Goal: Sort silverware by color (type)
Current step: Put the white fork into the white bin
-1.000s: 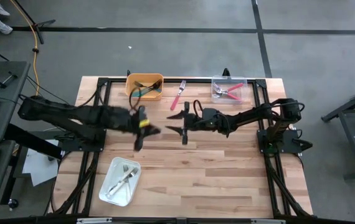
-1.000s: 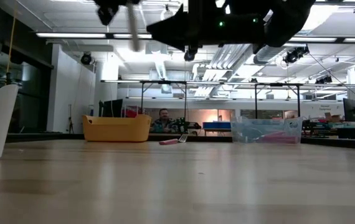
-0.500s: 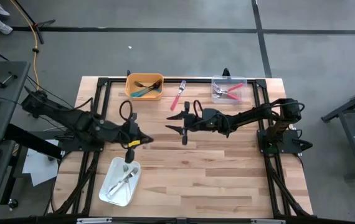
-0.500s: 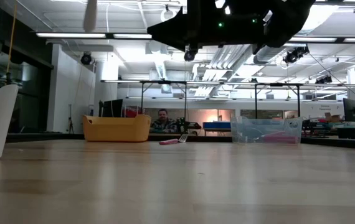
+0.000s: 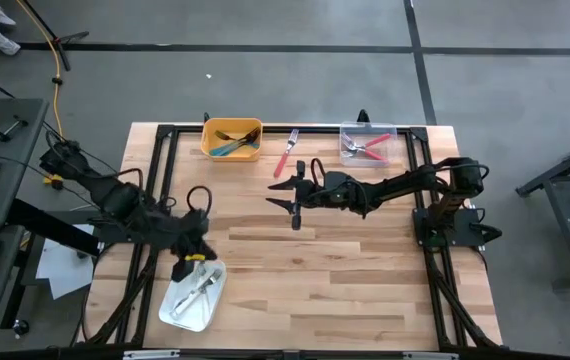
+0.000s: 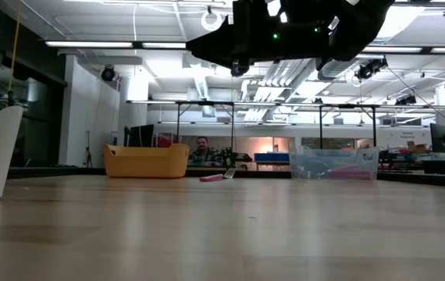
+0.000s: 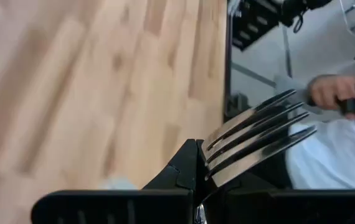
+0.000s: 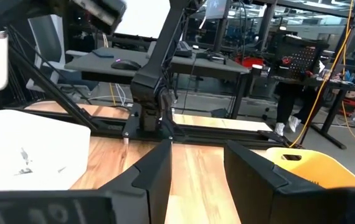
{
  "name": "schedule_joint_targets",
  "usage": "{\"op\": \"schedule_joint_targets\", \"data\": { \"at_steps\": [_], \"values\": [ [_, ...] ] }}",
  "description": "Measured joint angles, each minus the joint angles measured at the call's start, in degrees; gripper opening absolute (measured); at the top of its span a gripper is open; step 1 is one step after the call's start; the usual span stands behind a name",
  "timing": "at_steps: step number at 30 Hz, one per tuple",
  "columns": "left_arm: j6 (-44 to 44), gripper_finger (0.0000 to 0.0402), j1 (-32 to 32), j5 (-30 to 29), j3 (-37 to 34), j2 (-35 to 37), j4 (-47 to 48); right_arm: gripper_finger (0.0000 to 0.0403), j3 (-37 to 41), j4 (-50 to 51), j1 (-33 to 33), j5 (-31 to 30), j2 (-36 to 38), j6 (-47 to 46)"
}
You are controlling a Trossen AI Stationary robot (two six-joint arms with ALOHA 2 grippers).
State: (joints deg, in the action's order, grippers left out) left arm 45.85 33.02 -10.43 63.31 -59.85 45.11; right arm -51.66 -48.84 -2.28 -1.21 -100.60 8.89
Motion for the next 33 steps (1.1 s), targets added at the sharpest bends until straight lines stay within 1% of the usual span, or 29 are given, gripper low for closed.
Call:
{"op": "schedule_joint_targets", "data": {
  "at_steps": [3,5,9,11,14,17,19,25,33],
  "values": [
    [7.9,0.0001,2.4,2.2,-0.2,-1.7,2.4,0.0138,0.0,0.5,0.0,0.0,0.0,0.1],
    [11.9,0.0000,3.9,3.0,-1.7,-3.1,2.9,0.0138,0.0,0.6,0.0,0.1,0.0,0.1],
    [14.6,0.0000,5.6,4.8,-6.7,-6.0,2.6,0.0138,0.0,1.0,0.0,0.2,0.0,0.1],
    [15.6,0.0000,5.8,7.4,-10.2,-6.9,-0.2,0.0138,0.0,1.2,0.0,0.2,0.0,0.1],
    [17.0,0.0000,5.8,12.2,-15.6,-7.7,-8.7,0.0138,0.0,1.5,0.0,0.2,0.0,0.1],
    [18.5,0.0000,5.8,14.2,-20.4,-8.6,-14.9,0.0138,0.0,1.4,0.0,0.2,0.0,0.2],
    [19.0,0.0000,5.7,14.9,-22.1,-9.0,-17.1,0.0138,0.0,1.4,0.0,0.2,0.0,0.4],
    [19.5,0.0007,5.1,14.9,-23.6,-9.0,-18.6,0.0138,0.0,1.4,0.0,0.2,0.0,0.6],
    [19.2,0.0065,5.1,18.6,-23.6,-8.6,-18.6,0.0138,0.0,4.2,-0.2,0.0,0.4,0.6]
  ]
}}
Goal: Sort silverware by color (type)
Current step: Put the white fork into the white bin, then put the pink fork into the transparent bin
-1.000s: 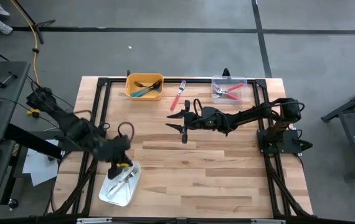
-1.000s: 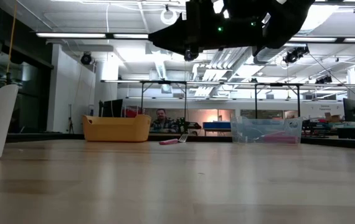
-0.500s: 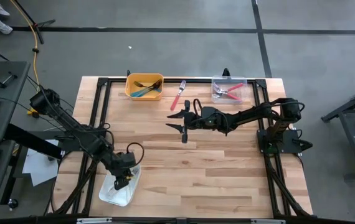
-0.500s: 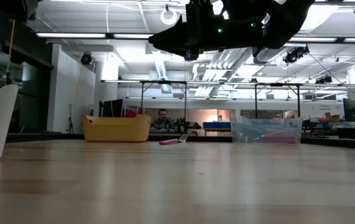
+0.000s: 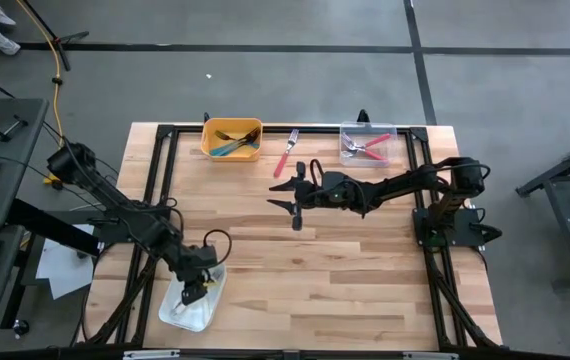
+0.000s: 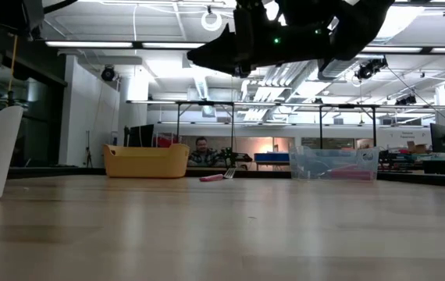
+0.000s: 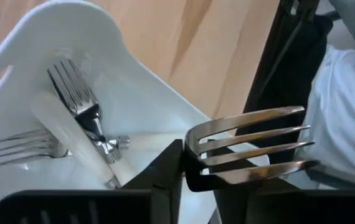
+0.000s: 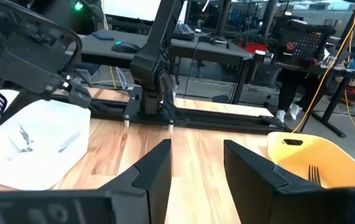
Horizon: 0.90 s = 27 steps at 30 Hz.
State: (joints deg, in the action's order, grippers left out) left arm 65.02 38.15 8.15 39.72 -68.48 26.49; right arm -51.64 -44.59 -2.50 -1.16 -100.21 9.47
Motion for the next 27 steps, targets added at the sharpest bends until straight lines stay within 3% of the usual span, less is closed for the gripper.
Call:
{"op": "schedule_joint_targets", "data": {
  "at_steps": [8,14,22,27],
  "values": [
    [-3.8,0.0088,0.0,0.2,1.9,2.8,4.4,0.0138,0.0,1.6,-0.7,-0.1,0.5,-0.4],
    [-0.4,0.0092,-1.1,4.4,2.2,2.7,8.8,0.0138,0.0,2.2,-0.9,-0.1,0.4,-0.4],
    [0.3,0.0135,-2.6,6.5,2.2,2.6,11.8,0.0138,0.0,2.6,-0.9,-0.1,0.4,-0.4],
    [-5.9,0.0151,-3.7,6.1,4.3,2.6,11.9,0.0138,0.0,4.2,-0.9,-0.1,0.9,-0.2]
  ]
}}
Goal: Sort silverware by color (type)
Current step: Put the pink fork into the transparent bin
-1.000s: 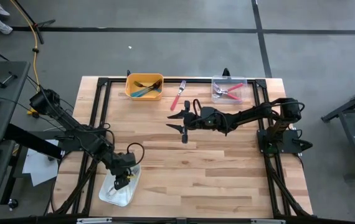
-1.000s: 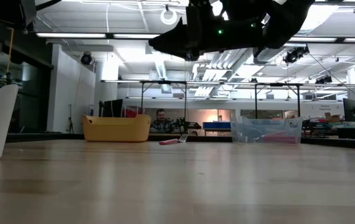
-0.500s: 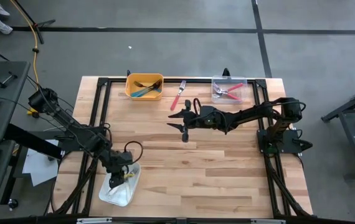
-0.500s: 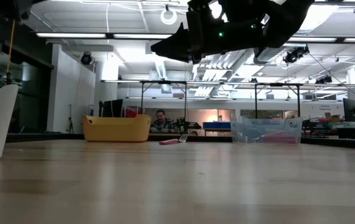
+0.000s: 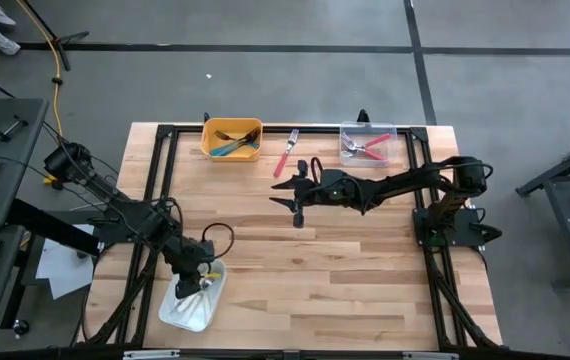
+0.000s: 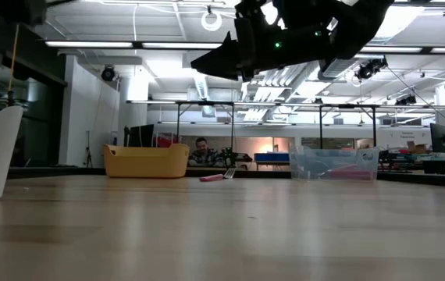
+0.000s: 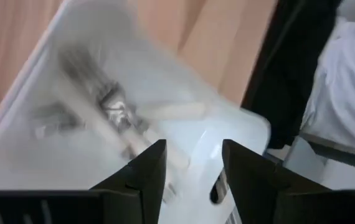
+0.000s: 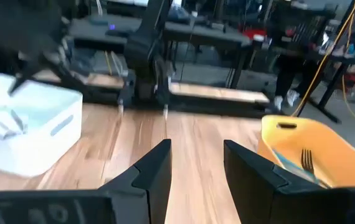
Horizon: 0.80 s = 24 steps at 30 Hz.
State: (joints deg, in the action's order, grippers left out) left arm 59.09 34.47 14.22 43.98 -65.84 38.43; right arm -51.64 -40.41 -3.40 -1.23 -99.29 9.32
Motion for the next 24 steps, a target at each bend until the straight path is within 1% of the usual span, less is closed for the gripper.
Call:
{"op": "schedule_joint_targets", "data": {
  "at_steps": [3,5,9,10,13,15,18,22,24],
  "values": [
    [-6.0,0.0140,-1.2,-4.8,2.7,0.0,0.6,0.0138,0.0,5.3,0.0,-1.5,2.6,0.1],
    [-9.9,0.0127,-3.9,-8.1,3.9,0.1,0.7,0.0138,0.0,9.7,0.0,-3.3,5.2,0.2],
    [-16.1,0.0095,-12.6,-12.0,4.5,0.1,0.8,0.0132,0.0,19.8,0.1,-7.4,11.3,0.1],
    [-17.6,0.0088,-15.1,-12.5,4.5,-0.1,0.9,0.0128,0.0,22.7,0.0,-8.4,12.6,0.0],
    [-23.3,0.0069,-22.9,-13.3,4.5,-1.7,0.3,0.0103,0.0,27.5,-0.9,-8.7,14.6,0.0],
    [-28.1,0.0064,-27.6,-13.4,4.5,-3.4,-2.0,0.0080,0.0,28.2,-2.0,-8.7,14.5,-0.3],
    [-34.3,0.0067,-33.7,-13.4,4.5,-7.1,-7.3,0.0045,0.0,28.3,-3.4,-8.8,13.6,-0.3],
    [-41.5,0.0089,-40.4,-13.6,6.9,-13.9,-12.3,0.0007,0.2,27.6,-4.1,-8.8,13.0,0.8],
    [-45.1,0.0104,-43.1,-15.3,9.3,-17.7,-14.1,0.0003,2.6,22.6,-4.3,-8.8,13.1,1.3]
  ]
}}
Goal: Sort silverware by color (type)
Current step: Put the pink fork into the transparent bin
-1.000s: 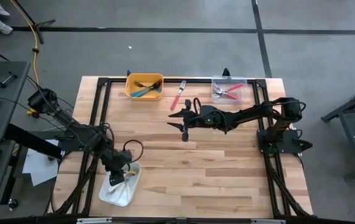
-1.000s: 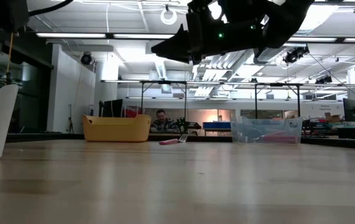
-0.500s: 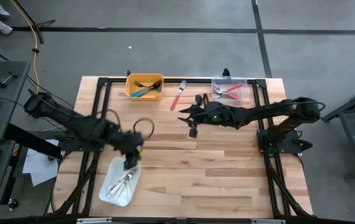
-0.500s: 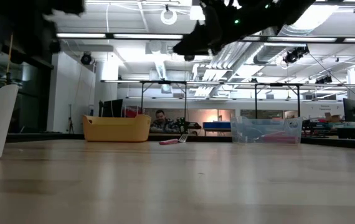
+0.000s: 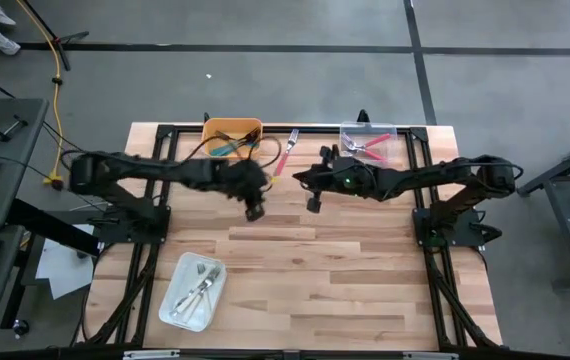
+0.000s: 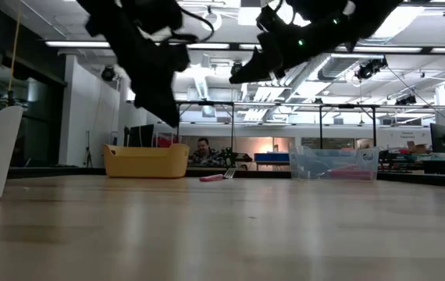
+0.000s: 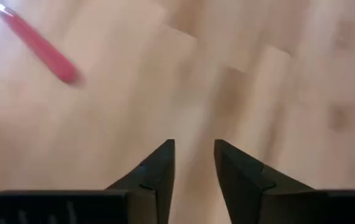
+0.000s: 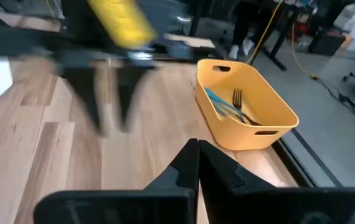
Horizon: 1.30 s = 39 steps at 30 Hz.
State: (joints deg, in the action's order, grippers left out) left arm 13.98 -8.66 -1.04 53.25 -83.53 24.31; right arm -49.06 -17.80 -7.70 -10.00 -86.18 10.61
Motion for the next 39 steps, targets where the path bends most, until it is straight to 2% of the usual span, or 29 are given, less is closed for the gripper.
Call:
{"op": "schedule_joint_targets", "data": {
  "at_steps": [6,11,21,35,39],
  "values": [
    [-7.2,0.0147,-5.4,-5.5,8.2,-10.6,-3.9,0.0001,12.7,-18.7,-1.8,2.6,0.3,-3.7],
    [-8.6,0.0167,-9.3,-7.9,15.8,-19.6,-4.0,0.0001,18.2,-27.2,-2.8,2.7,2.1,-4.1],
    [-6.7,0.0169,-15.1,-10.0,26.0,-31.6,-1.3,0.0001,18.9,-22.7,-2.4,2.8,10.8,-4.1],
    [-6.4,0.0169,-16.5,-10.6,26.2,-36.8,-1.5,0.0000,18.9,-22.6,-1.0,2.6,12.4,-4.1],
    [-6.6,0.0156,-16.5,-11.8,26.2,-36.8,-1.1,0.0000,18.9,-22.3,-1.0,2.6,12.4,-4.1]
  ]
}}
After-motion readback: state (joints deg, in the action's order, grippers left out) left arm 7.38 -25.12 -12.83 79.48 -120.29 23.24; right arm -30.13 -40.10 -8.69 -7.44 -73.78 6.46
